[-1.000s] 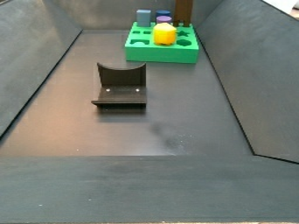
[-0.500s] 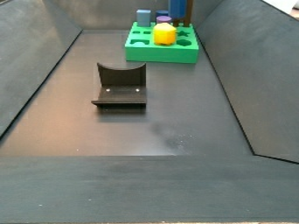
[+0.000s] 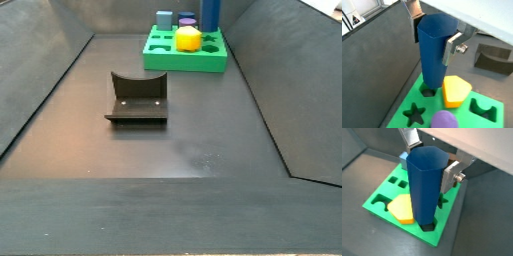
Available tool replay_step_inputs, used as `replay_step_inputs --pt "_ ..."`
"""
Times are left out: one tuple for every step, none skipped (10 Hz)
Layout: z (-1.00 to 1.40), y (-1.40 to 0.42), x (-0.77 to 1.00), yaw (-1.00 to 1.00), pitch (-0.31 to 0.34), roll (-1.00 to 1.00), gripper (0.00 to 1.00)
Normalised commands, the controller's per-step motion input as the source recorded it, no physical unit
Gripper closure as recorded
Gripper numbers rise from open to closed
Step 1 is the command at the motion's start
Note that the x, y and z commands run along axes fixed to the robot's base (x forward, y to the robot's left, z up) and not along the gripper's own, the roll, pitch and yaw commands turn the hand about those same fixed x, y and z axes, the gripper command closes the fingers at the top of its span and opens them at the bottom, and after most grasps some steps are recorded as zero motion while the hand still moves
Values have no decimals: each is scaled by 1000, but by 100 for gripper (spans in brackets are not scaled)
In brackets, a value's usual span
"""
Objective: Pick up the hexagon object. Move up. Place the hexagon object on the fixture. Regrasp the hexagon object. Move to above the board. Insert the hexagon object.
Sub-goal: Insert the hexagon object.
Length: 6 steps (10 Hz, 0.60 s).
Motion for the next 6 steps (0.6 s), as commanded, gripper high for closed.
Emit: replay_step_inputs --pt "-551 0 -126 -503 -43 -70 100" --pt "-680 0 -29 -540 -27 -47 100" --pt "-726 0 0 -543 0 -51 100" --pt "-649 0 0 -506 37 0 100" --pt "-349 74 0 -449 151 71 100" --pt "0 0 0 0 4 0 100"
